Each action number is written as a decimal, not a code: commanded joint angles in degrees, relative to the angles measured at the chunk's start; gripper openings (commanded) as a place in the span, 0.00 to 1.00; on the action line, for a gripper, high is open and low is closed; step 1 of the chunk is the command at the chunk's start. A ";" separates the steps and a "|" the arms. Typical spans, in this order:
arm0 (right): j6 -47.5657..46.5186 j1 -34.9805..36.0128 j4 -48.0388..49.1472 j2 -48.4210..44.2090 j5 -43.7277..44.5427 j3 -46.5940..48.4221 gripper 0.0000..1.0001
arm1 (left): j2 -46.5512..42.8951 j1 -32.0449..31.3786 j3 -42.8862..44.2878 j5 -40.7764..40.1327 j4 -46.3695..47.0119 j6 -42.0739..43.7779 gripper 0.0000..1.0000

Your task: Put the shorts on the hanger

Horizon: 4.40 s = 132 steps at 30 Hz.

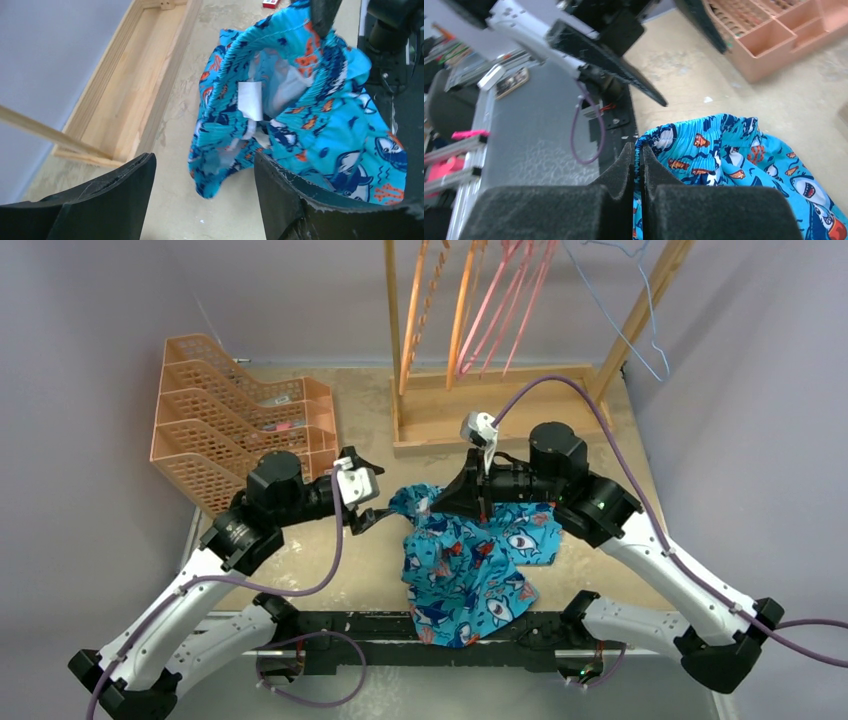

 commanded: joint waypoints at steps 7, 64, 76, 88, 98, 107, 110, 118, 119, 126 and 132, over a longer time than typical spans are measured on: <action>-4.06 0.25 2.26 -4.96 -4.91 8.37 0.00 | 1.48 0.16 -2.85 1.09 12.78 -17.15 0.66; -0.05 0.20 -3.75 2.48 46.58 21.59 0.00 | 9.07 0.17 20.32 -58.14 -1.96 -37.44 0.00; 3.84 0.18 -10.93 -0.37 47.68 17.52 0.00 | 9.57 0.15 28.09 -56.61 -9.83 -38.32 0.00; 12.27 0.20 -7.11 -4.53 43.58 -0.91 0.29 | 2.67 0.17 1.74 -48.81 -1.80 -50.54 0.00; 13.48 0.20 -10.01 0.73 48.74 15.41 0.50 | 2.51 0.19 -3.80 -41.43 1.73 -45.23 0.00; 3.19 0.20 -12.04 6.15 64.63 30.69 0.53 | 1.34 0.17 -10.60 -32.66 3.48 -38.04 0.00; 0.89 0.20 -13.11 8.11 72.42 34.15 0.55 | 1.87 0.15 -10.75 -30.68 3.55 -37.36 0.00; -4.29 -4.16 -13.32 15.29 77.58 37.21 0.55 | 2.91 0.16 -10.15 -29.00 2.40 -36.59 0.00; -3.93 -6.35 -13.44 15.94 75.43 37.37 0.54 | 2.77 0.15 -10.13 -28.81 2.42 -36.53 0.00; -1.54 -13.72 -11.37 19.66 64.29 37.85 0.47 | 2.00 0.15 -10.37 -28.25 2.28 -36.42 0.00; -0.80 -14.90 -12.42 23.44 68.16 39.42 0.37 | 1.07 0.16 -10.17 -27.98 2.11 -36.33 0.00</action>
